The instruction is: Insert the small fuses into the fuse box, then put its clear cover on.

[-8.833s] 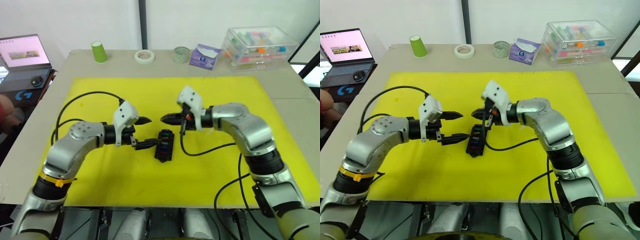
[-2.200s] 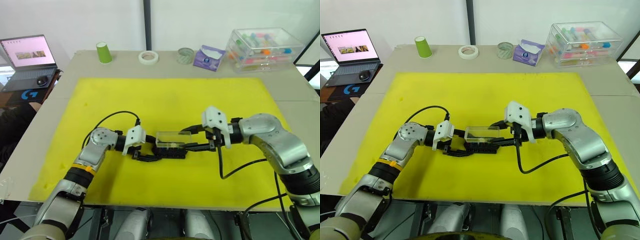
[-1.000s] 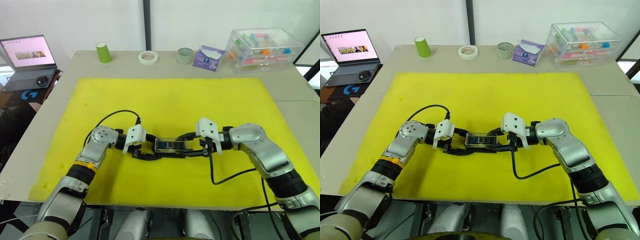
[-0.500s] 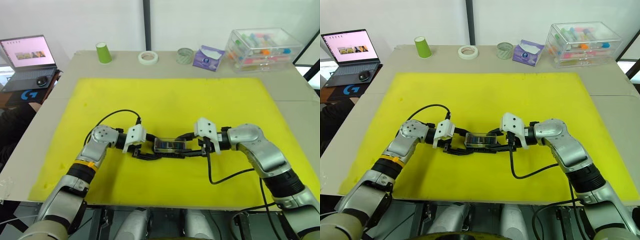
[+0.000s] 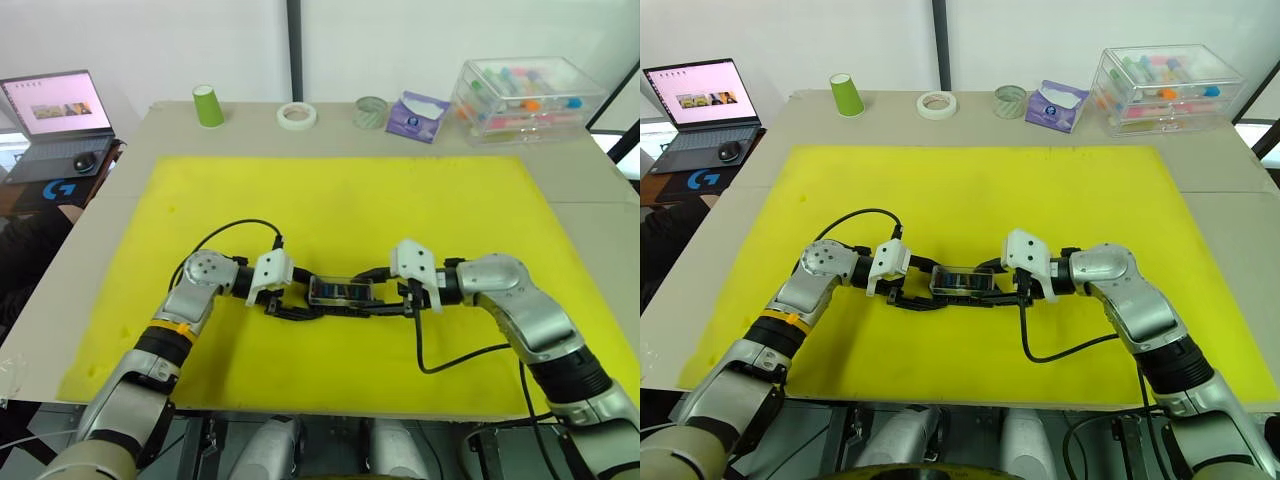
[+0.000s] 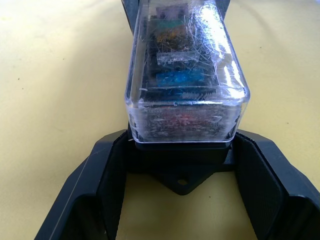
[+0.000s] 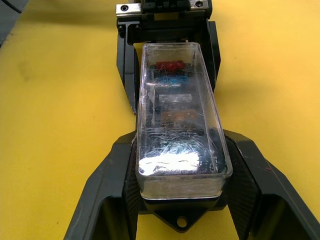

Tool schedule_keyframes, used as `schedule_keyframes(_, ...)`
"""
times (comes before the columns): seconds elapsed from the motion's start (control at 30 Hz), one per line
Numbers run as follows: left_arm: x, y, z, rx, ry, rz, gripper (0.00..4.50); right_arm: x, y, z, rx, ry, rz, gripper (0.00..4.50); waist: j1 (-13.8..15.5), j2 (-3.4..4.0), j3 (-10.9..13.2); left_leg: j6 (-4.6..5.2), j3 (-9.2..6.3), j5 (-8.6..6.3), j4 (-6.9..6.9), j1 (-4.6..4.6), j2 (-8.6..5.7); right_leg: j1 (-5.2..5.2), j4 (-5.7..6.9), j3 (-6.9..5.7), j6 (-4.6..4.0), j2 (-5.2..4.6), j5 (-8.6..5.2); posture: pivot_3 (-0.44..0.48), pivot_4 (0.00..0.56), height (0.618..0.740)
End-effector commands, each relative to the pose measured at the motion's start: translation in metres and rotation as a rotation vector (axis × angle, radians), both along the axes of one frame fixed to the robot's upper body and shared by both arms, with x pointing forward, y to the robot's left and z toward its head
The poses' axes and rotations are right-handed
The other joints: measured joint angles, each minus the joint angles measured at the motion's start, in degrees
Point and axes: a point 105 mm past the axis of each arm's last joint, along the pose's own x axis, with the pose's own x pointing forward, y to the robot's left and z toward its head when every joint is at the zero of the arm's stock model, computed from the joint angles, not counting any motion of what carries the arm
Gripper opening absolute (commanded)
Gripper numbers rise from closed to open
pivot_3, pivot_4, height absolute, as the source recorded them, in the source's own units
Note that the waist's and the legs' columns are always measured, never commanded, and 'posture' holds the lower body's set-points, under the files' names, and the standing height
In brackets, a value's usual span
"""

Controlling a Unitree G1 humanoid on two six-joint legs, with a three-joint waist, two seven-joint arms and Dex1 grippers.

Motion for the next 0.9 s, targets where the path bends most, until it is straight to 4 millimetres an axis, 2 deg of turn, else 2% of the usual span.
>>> schedule_keyframes(0.03,0.008,0.005,0.006,0.003,-0.028,0.039,2.74,-0.002,-0.009,-0.02,-0.058,0.059,-0.037,1.88,0.01,0.0,-0.01,0.0,0.0,0.0,0.0,0.0,0.0,0.01,0.0,0.0,0.0,0.0,0.0,0.0,0.15,0.74)
schedule_keyframes(0.4,0.008,0.005,0.005,0.007,-0.033,0.039,2.74,0.003,-0.007,-0.011,-0.037,0.043,-0.037,1.88,0.02,-0.01,-0.01,0.0,-0.01,0.0,0.01,0.01,0.0,0.02,0.0,-0.01,0.0,0.0,0.0,0.0,0.15,0.74)
schedule_keyframes(0.63,0.008,0.007,0.003,0.014,-0.022,0.04,2.74,0.005,-0.005,-0.004,-0.015,0.034,-0.043,4.35,-0.04,-0.02,-0.01,0.0,-0.01,0.0,0.02,0.01,0.0,-0.01,0.03,0.01,0.0,0.0,0.0,0.0,0.15,0.74)
schedule_keyframes(0.9,0.008,0.006,0.003,0.014,-0.024,0.039,2.74,0.005,-0.006,-0.002,-0.009,0.031,-0.051,4.43,-0.03,-0.02,-0.01,0.0,-0.01,0.0,0.02,0.01,-0.01,-0.01,0.04,0.0,0.0,0.0,0.0,0.0,0.15,0.74)
